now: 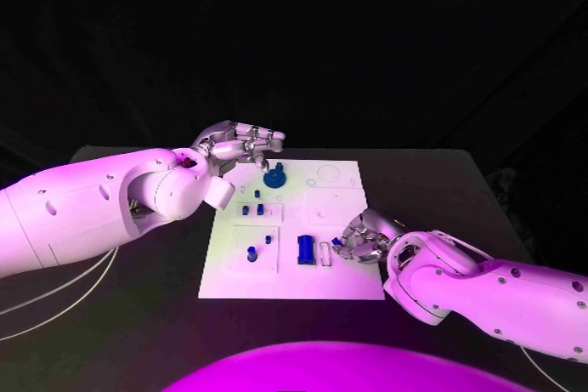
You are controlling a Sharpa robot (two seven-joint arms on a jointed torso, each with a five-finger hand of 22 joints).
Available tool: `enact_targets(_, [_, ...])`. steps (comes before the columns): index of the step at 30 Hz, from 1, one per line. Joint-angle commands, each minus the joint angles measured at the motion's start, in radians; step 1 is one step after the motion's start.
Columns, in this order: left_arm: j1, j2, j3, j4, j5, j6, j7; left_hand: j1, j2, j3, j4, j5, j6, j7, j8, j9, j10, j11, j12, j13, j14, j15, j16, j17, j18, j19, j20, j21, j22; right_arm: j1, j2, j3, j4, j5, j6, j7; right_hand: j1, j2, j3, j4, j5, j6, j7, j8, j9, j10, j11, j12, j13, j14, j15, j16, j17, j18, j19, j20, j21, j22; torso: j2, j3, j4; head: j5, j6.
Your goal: Assemble the parts on the task board
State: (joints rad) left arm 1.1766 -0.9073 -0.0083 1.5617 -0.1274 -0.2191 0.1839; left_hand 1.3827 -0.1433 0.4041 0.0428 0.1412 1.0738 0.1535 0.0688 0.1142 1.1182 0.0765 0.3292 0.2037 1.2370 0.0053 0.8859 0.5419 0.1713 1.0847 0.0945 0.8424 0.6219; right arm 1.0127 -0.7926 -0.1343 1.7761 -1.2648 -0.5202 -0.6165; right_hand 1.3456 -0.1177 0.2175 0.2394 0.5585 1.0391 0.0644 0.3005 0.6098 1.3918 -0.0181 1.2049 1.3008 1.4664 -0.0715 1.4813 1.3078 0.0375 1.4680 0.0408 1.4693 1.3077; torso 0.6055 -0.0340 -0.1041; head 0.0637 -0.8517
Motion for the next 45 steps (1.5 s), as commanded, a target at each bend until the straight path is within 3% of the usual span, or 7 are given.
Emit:
enact_targets(1, [0.001, 0.003, 0.001, 0.003, 0.001, 0.015, 0.005, 0.001, 0.008, -0.006, -0.002, -0.005, -0.002, -0.002, 0.002, -0.001, -0.005, 0.002, 0.006, 0.002, -0.007, -0.002, 0.004, -0.002, 0.014, 0.009, -0.001, -0.007, -0.001, 0.0, 0.015, 0.0, -0.015, 0.119, -0.01, 0.027, -0.012, 0.001, 0.12, -0.11, -0.005, -0.001, -0.007, 0.008, 0.003, 0.003, 0.001, 0.007, 0.001, 0.078, -0.007, 0.006, 0.132, -0.016, 0.06, -0.006, -0.001, 0.234, 0.001, 0.0004, -0.0001, 0.0, -0.002])
enact_targets(11, [0.001, 0.005, 0.001, 0.004, 0.001, 0.017, 0.004, 0.001, 0.008, -0.006, -0.002, -0.005, -0.002, -0.002, 0.002, -0.001, -0.005, 0.002, 0.006, 0.002, -0.007, -0.002, 0.004, -0.002, 0.014, 0.009, -0.001, -0.007, -0.001, -0.004, 0.053, 0.0, -0.049, 0.16, 0.012, 0.027, -0.062, -0.001, 0.112, -0.095, -0.011, 0.002, -0.011, 0.012, 0.01, 0.011, -0.001, 0.017, 0.009, 0.078, -0.008, 0.007, 0.134, -0.016, 0.06, -0.008, -0.002, 0.234, 0.001, 0.0004, -0.0005, -0.001, -0.006])
enact_targets(23, [0.001, 0.004, 0.001, 0.005, 0.001, 0.018, 0.003, 0.001, 0.008, -0.006, -0.002, -0.005, -0.002, -0.002, 0.002, -0.001, -0.005, 0.002, 0.006, 0.002, -0.007, -0.002, 0.004, -0.002, 0.014, 0.009, -0.001, -0.007, -0.001, -0.006, 0.07, 0.0, -0.068, 0.161, 0.028, 0.025, -0.121, 0.003, 0.079, -0.071, -0.09, 0.013, -0.016, 0.015, 0.013, 0.02, -0.005, 0.035, 0.023, 0.079, -0.012, 0.008, 0.136, -0.016, 0.062, -0.01, 0.001, 0.235, 0.0, 0.0003, -0.0005, -0.001, -0.008])
enact_targets(45, [0.001, 0.001, 0.001, 0.005, 0.001, 0.02, 0.001, 0.002, 0.011, -0.006, -0.002, -0.005, -0.002, -0.002, 0.002, -0.001, -0.006, 0.002, 0.007, 0.002, -0.007, -0.002, 0.005, -0.002, 0.014, 0.01, -0.001, -0.008, -0.002, -0.006, 0.08, -0.001, -0.072, 0.148, 0.066, 0.026, -0.178, 0.005, 0.013, -0.036, -0.148, 0.023, -0.016, 0.015, 0.013, 0.025, -0.005, 0.047, 0.034, 0.078, -0.012, 0.007, 0.134, -0.016, 0.061, -0.011, -0.002, 0.235, 0.0, 0.0006, -0.0013, 0.003, -0.013])
